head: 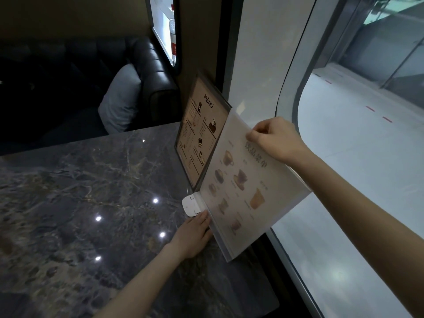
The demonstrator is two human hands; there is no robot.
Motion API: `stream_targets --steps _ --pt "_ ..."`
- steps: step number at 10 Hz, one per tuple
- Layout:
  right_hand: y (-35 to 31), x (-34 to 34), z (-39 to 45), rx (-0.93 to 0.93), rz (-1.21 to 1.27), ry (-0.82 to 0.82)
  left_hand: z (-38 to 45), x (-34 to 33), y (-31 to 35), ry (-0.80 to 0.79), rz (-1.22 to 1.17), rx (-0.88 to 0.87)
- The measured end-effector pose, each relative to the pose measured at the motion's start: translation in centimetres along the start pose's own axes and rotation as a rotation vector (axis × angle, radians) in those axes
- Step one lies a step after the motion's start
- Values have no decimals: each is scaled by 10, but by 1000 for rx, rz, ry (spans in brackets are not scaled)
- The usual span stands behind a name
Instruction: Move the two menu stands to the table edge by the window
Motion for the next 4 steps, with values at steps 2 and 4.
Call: stream_targets --steps 2,4 --pt "-16 6 4 73 -7 37 1 25 3 83 -128 16" --pt "-49 13 -5 255 -112 138 1 50 -10 177 -104 108"
Point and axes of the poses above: each hand's wrist, its own z-axis towards the middle knuckle, its own x-axis out of the back of the hand, y = z × x, the point moved 9 cm from there along z, towards the middle knuckle, and after that the axes turned 1 degree about -y, right-handed, at the moved point
